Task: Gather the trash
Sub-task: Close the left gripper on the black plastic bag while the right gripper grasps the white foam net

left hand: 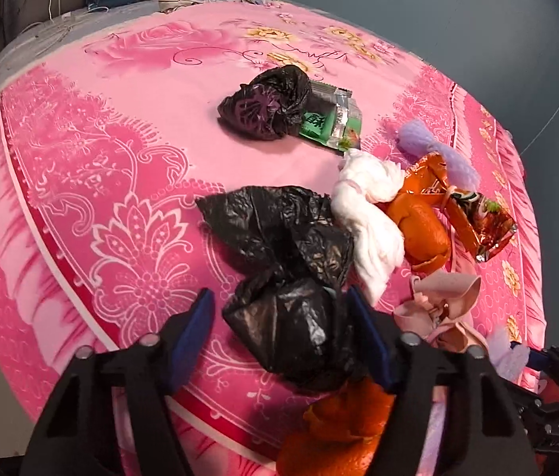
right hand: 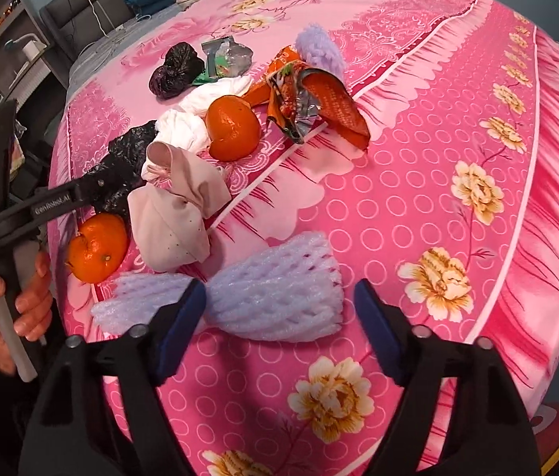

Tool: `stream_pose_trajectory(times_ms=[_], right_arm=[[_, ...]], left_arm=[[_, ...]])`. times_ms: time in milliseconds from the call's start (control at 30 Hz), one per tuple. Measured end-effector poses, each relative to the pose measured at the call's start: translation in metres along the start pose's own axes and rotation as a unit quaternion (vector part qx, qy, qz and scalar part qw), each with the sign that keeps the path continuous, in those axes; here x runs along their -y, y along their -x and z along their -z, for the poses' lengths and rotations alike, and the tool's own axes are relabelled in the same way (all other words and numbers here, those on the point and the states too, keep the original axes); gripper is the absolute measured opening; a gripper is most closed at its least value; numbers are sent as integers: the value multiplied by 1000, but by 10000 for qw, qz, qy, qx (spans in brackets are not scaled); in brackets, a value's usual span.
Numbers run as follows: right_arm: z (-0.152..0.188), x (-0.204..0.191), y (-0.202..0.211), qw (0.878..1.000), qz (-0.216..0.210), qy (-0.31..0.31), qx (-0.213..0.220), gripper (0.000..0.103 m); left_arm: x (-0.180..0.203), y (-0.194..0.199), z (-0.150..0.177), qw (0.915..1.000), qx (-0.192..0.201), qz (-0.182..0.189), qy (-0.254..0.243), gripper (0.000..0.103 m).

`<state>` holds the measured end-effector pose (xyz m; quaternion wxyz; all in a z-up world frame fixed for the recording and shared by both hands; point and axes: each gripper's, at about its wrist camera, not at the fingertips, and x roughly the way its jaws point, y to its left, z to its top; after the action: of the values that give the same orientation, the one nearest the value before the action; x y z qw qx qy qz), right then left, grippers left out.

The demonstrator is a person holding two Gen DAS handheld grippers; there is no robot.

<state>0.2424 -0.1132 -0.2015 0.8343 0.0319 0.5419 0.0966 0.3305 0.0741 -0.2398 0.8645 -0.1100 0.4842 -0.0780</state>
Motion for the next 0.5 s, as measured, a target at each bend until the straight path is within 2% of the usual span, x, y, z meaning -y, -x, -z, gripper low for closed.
stream_pose_trajectory(times_ms=[67,133,233,333,500], right_arm=[[-2,-4,-1,10000,25,66,-3,64],[-2,-7,-3,9999,80,109,-14,63],[-2,-6,-6,9999,81,-31,-75,63],[0,-8,-2,9999,120,13,1,56],[2,-19,5,9993,264,168,225,20]], left_arm=[[0,0,0,9999,14,136,2,43],[1,-1,1,9997,21,244,-13,36],[3,0,3,9996,90,271,-86,30],[3,3,6,9993,170,313,-110,28],[-2,10,7,9986,237,477,-32,27]])
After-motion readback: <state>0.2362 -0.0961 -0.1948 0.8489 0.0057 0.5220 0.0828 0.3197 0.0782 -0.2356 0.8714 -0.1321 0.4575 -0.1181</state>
